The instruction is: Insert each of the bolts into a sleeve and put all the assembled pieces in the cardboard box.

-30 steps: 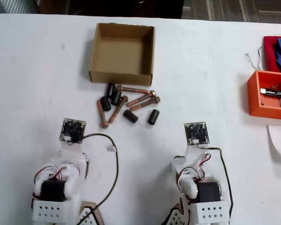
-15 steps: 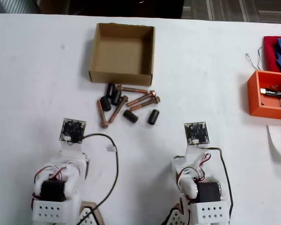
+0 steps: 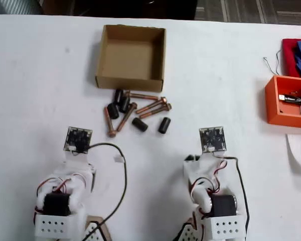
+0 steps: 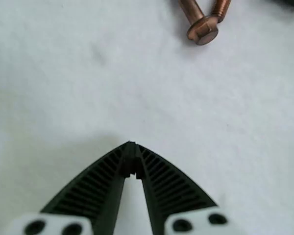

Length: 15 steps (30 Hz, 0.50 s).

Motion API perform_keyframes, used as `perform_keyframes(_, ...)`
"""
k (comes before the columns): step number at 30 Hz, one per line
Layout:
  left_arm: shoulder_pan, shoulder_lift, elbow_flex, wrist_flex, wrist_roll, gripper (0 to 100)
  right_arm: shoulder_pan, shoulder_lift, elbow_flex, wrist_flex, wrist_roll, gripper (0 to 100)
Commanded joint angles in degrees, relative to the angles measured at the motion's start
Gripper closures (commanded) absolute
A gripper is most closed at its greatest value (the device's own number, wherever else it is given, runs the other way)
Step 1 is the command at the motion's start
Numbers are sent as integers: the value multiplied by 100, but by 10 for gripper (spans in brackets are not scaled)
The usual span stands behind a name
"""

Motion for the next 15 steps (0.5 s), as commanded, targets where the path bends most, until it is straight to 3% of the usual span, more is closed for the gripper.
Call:
perform_keyframes(1, 53, -149, 110, 18, 9, 974, 84, -13, 53, -725, 26, 886)
perform_keyframes(5, 53, -149, 110, 18, 9, 974, 549, -13, 53, -1262, 273, 827)
perform_keyframes(10, 53, -149, 110, 18, 9, 974, 813, -13, -167, -1780, 475, 827)
perform_keyframes(15, 53, -149, 110, 18, 9, 974, 998, 31, -2075, -1560, 484, 827)
